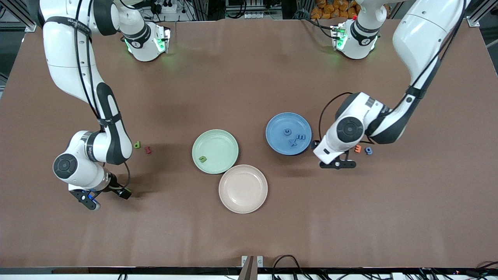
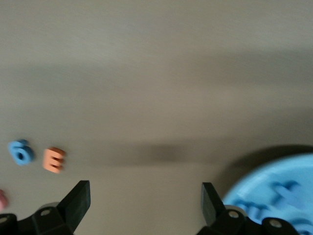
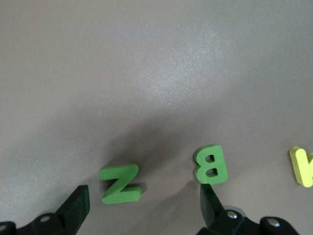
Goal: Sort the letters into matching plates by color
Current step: 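Lower the blue X onto the blue plate and open the left gripper, then reach the blue 6 with the left gripper while the right gripper grasps green Z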
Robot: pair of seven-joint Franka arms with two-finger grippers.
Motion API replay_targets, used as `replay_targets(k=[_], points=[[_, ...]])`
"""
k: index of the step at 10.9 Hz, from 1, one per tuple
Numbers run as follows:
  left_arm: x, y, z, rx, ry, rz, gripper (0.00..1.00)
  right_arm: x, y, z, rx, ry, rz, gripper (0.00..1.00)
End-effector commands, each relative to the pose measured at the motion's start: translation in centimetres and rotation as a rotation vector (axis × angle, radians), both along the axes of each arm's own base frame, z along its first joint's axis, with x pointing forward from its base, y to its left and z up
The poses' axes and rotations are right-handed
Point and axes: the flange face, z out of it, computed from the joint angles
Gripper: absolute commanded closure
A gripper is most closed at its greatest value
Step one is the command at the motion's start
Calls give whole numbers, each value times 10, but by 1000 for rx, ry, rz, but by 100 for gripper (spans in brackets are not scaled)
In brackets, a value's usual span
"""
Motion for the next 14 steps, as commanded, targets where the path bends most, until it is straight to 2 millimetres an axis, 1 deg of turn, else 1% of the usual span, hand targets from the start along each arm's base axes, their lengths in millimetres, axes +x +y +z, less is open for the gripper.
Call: replay_targets(k=[1,2,3,4,5,6,7,8,9,11,12,13,14], points=[[18,51,-5,22,-42,5,0,5,4,0,12,-11,6,0],[20,69,-12,19,-65,13,0,7,6,-2,11,-13,10,0],[22,95,-17,19,-85,31,0,9,6,-2,9,-17,9,0],[22,113,-20,13,-101,41,0,9,7,-3,8,-16,10,0],[23,136,-23,3,-107,69,0,11,8,-2,8,-21,13,0],[22,161,-25,-8,-122,102,0,12,9,-4,7,-21,14,0],[18,193,-27,-35,-146,137,0,13,8,-5,7,-21,13,0],[14,212,-24,-77,-167,149,0,15,9,-5,6,-24,14,0],[11,226,-22,-99,-174,170,0,15,10,-8,5,-22,17,0],[4,228,-17,-89,-175,172,0,15,9,-10,4,-19,15,0],[-1,231,-16,-78,-173,183,0,15,9,-9,6,-21,13,0],[-7,231,-15,-75,-183,184,0,15,10,-9,6,-20,14,0],[-12,233,-14,-76,-192,185,0,15,10,-9,6,-19,15,1]])
